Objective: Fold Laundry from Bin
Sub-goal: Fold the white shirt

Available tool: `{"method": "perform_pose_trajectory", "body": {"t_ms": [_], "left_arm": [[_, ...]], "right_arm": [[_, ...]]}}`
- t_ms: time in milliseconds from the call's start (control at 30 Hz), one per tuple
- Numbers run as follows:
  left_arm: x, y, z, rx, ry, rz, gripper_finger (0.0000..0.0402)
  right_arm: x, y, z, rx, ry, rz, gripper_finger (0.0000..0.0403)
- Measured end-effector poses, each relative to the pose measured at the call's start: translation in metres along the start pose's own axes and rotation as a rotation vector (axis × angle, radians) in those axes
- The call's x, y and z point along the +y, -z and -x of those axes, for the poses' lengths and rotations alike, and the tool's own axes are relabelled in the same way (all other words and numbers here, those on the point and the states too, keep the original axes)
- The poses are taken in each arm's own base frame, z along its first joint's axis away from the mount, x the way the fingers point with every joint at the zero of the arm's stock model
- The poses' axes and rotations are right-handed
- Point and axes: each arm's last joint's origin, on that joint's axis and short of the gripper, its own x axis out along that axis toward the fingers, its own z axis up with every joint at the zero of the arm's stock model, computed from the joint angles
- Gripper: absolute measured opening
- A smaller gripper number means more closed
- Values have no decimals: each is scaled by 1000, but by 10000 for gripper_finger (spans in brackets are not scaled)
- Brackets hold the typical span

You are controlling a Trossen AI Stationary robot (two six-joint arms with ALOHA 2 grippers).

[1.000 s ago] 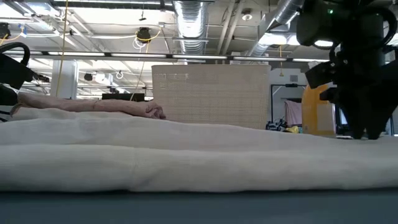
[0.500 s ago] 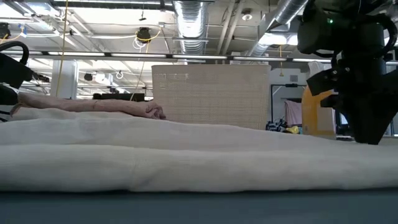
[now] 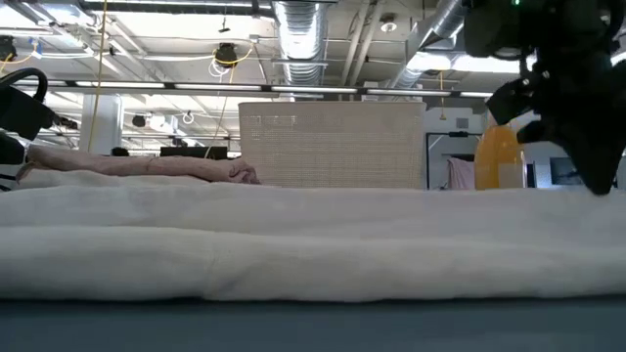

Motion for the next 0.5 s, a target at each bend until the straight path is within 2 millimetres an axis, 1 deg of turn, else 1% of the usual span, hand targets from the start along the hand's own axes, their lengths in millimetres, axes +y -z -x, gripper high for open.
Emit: {"method": "perform_pose_trajectory", "body": {"t_ms": [67, 133, 200, 333, 433, 500], "left_arm": [[0, 0, 0, -4, -2, 0, 28], [0, 0, 0, -15, -10, 0, 16], [1, -1, 0, -37, -23, 0, 6], [0, -3, 1, -84, -41, 1, 2], [-6, -6, 6, -103, -30, -13, 1], [-11, -5, 9, -75, 13, -12, 1]], "right_arm": [[0, 3, 7, 44, 23, -38, 9], [-2, 6, 9, 60, 62, -77, 9], [-4, 6, 7, 58, 90, -113, 10], [-10, 7, -3, 54, 95, -179, 12], [-12, 7, -5, 63, 92, -212, 16], [-13, 8, -5, 71, 91, -218, 25]]}}
